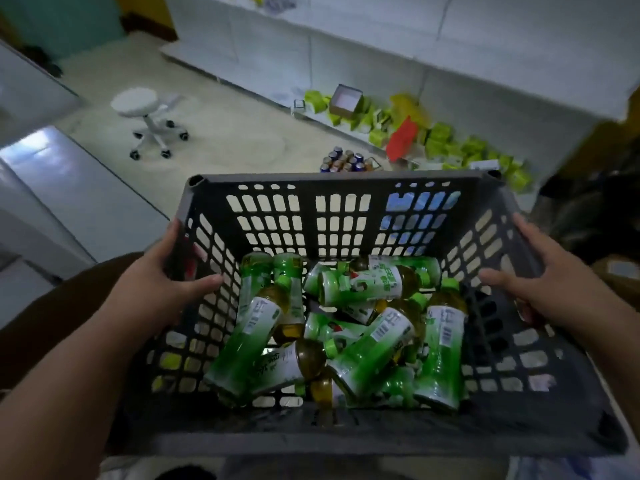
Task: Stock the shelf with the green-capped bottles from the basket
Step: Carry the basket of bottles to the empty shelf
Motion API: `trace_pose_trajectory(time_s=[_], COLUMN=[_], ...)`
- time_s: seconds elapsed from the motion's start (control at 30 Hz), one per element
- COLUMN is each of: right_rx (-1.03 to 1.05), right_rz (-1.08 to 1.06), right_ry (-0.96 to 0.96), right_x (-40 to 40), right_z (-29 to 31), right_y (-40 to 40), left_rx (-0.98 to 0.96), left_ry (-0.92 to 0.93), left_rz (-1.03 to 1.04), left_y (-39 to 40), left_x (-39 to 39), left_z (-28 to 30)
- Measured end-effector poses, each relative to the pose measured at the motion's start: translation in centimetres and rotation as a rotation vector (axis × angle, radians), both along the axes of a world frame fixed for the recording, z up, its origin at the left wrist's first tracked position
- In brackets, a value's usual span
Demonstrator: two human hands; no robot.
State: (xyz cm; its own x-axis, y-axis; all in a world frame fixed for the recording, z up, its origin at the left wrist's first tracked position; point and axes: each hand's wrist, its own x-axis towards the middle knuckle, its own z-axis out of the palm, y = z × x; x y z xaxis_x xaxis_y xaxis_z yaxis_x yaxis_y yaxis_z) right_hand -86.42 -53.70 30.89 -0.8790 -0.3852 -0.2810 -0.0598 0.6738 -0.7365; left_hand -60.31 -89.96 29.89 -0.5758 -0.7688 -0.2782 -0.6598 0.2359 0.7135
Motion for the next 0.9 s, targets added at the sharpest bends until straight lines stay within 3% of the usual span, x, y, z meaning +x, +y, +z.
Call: trace_pose_trajectory(time_s=[0.53, 0.73, 0.9], right_rx=[-0.058, -0.082, -0.061], right_rz=[0.198, 0.321, 0.468], right_ry=[-0.041, -0.07, -0.037], right_x=[-26.7, -40.4, -50.7], right_z=[0.3, -2.4, -1.3], right_y=[-25.8, -37.8, -49.4], left_rx=[0.058, 0.008, 0.018], left_ry=[-0.001, -0.025, -0.02], left_rz=[0.229, 0.353, 0.459], left_y=[-20.2, -27.9, -35.4], left_x=[-19.3, -29.9, -37.5], left_z=[0.3, -2.2, -1.5])
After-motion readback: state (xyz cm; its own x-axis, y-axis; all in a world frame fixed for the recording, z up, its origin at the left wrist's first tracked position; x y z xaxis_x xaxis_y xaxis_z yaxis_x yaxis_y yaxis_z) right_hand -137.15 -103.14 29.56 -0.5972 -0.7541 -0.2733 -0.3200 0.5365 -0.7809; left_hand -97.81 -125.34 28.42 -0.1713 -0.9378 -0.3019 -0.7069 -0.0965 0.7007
